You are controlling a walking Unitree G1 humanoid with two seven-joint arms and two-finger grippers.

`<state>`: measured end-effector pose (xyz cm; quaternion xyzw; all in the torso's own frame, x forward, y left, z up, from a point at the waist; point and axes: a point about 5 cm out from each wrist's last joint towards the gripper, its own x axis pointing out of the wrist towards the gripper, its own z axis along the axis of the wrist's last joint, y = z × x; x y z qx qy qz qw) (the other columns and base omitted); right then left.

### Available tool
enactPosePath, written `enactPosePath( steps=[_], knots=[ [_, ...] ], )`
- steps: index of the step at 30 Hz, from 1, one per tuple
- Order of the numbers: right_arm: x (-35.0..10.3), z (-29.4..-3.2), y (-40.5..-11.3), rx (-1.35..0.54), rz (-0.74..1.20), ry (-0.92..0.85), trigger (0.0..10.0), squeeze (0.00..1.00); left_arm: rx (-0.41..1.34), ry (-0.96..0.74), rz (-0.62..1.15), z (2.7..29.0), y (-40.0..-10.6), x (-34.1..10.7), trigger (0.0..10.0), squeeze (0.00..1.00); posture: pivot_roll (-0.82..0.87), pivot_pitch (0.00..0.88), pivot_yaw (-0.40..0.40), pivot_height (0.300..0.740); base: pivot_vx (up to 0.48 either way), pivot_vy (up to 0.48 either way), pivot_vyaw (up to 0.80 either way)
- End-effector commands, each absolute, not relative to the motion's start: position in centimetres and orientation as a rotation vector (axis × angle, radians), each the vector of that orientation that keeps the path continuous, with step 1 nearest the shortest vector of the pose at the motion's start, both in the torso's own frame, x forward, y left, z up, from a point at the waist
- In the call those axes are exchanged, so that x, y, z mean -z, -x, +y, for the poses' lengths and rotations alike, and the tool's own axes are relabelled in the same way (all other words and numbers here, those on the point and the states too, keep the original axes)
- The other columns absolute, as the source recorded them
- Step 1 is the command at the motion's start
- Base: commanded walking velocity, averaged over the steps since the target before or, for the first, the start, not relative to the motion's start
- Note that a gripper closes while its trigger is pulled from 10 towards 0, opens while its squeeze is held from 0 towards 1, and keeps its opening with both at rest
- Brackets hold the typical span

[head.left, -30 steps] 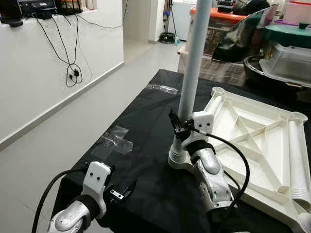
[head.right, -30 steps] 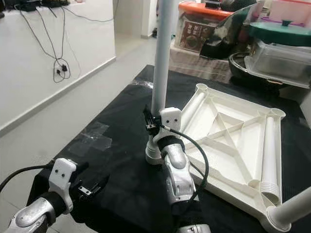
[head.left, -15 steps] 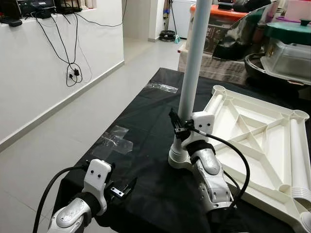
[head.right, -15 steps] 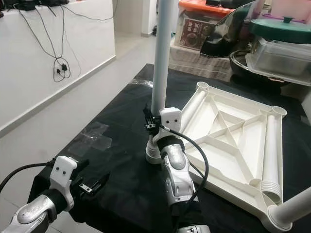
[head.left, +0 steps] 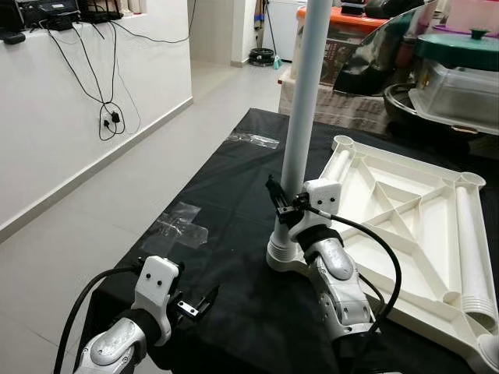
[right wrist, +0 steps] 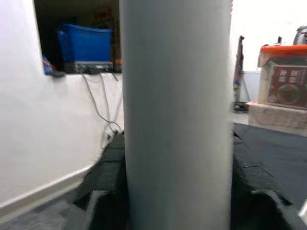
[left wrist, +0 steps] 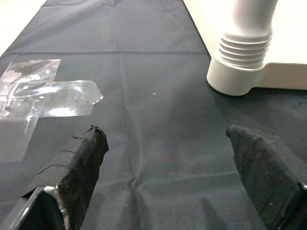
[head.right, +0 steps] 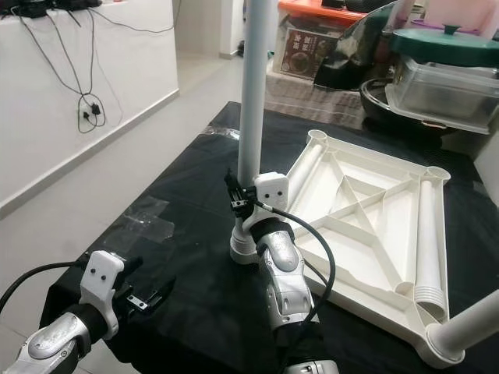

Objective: Building children table

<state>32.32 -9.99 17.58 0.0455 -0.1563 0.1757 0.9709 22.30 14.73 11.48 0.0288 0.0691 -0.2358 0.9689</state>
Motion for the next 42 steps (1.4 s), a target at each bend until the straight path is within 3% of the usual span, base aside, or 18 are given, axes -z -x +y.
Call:
enactPosePath(
  steps=[1,2,3,32,33,38,42],
  knots=[
    [-18.0,-9.8,-32.1,-0.376,-0.333,-0.109,10.0,0.93,0.489,-0.068,0.15,14.7,-22.2,-11.2,10.0,0.0,0.05,0.0,-0.066,0.74,0.0,0.0,0.0],
    [-18.0,-9.8,-32.1,-0.376,-0.333,-0.109,10.0,0.93,0.489,-0.068,0.15,14.7,-22.2,-11.2,10.0,0.0,0.05,0.0,-0.066,0.74,0.0,0.0,0.0],
    [-18.1,-9.8,-32.1,-0.379,-0.34,-0.11,10.0,1.0,0.49,-0.068,0.151,14.7,-22.2,-11.2,10.0,0.0,0.05,0.0,-0.066,0.74,0.0,0.0,0.0],
    [-18.9,-8.6,-32.7,-0.467,-0.274,-0.052,10.0,1.0,0.377,-0.082,0.131,16.5,-22.5,-11.6,10.0,0.0,0.06,0.0,-0.081,0.74,0.0,0.0,0.0],
    [-18.9,-8.3,-33.0,-0.472,-0.249,-0.04,10.0,0.0,0.32,-0.087,0.117,17.1,-22.8,-11.8,10.0,0.0,0.06,0.0,-0.081,0.74,0.0,0.0,0.0],
    [-19.0,-8.1,-33.3,-0.496,-0.221,-0.02,10.0,0.0,0.277,-0.09,0.107,17.6,-23.2,-11.9,10.0,0.0,0.06,0.0,-0.087,0.74,0.0,0.0,0.0],
    [-18.3,-7.2,-34.8,-0.558,-0.101,0.116,10.0,0.0,0.245,-0.092,0.097,18.0,-23.5,-12.0,10.0,0.0,0.06,0.0,-0.085,0.74,0.0,0.0,0.0]
  ],
)
